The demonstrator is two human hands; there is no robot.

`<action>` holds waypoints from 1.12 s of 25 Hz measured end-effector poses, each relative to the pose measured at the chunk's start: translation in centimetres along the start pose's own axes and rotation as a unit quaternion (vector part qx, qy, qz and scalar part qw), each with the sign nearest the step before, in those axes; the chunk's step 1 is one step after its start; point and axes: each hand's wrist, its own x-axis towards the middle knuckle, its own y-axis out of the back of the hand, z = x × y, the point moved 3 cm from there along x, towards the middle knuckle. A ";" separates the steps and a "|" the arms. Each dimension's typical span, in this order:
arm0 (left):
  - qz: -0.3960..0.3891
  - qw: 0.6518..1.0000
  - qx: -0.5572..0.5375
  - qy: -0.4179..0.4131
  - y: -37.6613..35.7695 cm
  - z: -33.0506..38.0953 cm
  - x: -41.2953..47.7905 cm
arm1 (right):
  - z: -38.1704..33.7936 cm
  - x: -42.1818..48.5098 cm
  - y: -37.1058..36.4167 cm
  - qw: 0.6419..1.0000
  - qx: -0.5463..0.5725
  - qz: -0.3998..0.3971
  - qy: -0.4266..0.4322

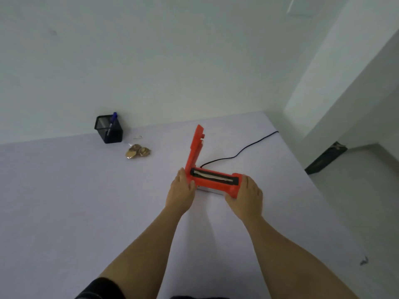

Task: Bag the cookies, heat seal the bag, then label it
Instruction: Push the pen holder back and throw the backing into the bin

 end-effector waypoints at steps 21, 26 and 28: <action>0.061 0.998 -0.033 -0.004 0.4 2.0 21.7 | -0.3 30.5 -6.1 0.983 -0.045 -0.135 0.116; 0.065 0.998 -0.017 -0.007 1.2 2.2 27.0 | -1.8 35.1 -7.2 0.983 -0.069 -0.111 0.126; 0.051 0.999 -0.003 -0.007 1.2 2.3 27.9 | -2.5 35.7 -7.2 0.983 -0.087 -0.103 0.126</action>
